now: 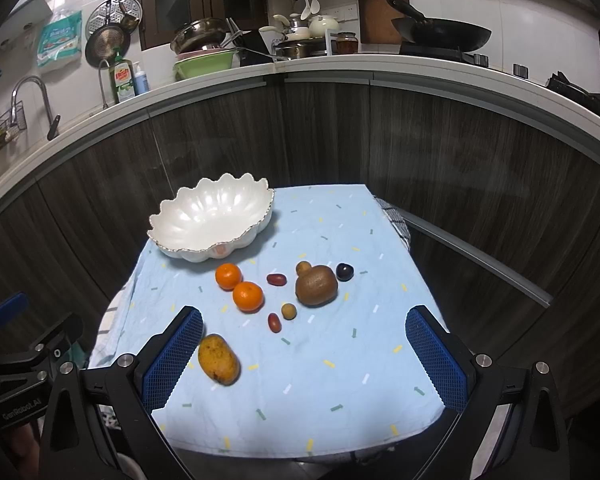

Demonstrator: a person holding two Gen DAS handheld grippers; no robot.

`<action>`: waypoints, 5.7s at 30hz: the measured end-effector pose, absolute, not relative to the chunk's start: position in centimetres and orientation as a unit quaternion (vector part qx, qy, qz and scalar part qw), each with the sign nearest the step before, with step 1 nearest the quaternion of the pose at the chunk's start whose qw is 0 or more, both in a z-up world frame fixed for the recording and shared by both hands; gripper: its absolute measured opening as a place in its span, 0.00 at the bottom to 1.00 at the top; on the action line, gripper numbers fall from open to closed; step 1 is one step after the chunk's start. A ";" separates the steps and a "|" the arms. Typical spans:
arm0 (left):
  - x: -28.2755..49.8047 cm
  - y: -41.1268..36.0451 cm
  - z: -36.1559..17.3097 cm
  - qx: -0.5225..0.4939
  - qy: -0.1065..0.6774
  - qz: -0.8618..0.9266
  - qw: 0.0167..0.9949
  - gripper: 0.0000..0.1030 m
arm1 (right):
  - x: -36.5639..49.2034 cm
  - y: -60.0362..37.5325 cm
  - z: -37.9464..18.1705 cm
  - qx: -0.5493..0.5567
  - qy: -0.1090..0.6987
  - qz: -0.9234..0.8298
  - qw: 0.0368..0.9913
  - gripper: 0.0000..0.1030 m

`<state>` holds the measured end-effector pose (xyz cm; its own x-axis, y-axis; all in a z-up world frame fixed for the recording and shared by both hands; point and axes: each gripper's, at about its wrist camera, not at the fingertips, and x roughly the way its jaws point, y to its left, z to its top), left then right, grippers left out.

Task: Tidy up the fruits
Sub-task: 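Move the left tool toward the green apple while the right tool approaches the brown kiwi, then close the left tool on the green apple while the right tool grasps the kiwi, then carry the apple in the left tool and kiwi in the right tool over the bowl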

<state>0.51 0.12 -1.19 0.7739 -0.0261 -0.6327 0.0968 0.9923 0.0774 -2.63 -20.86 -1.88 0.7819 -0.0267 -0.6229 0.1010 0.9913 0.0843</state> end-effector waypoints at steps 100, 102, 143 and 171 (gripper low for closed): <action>16.1 -2.3 -17.4 0.033 0.501 -0.050 0.863 0.80 | 13.9 -21.7 -16.6 0.017 0.429 -0.011 0.903 0.99; 16.2 -2.4 -17.5 0.031 0.502 -0.051 0.863 0.80 | 14.3 -21.6 -16.8 0.015 0.429 -0.014 0.903 0.99; 16.1 -2.4 -16.5 0.021 0.491 -0.066 0.869 0.46 | 16.5 -21.9 -18.3 0.031 0.451 -0.016 0.892 0.62; 18.2 1.8 -8.9 -0.006 0.423 -0.056 0.904 0.46 | 16.2 -16.7 -10.1 0.016 0.381 0.050 0.923 0.62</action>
<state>18.25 1.80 -8.95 0.6351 -0.1062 -0.7651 0.0956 0.9937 -0.0586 16.19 -16.67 -10.09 0.7046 0.1050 -0.7018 -0.0810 0.9944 0.0674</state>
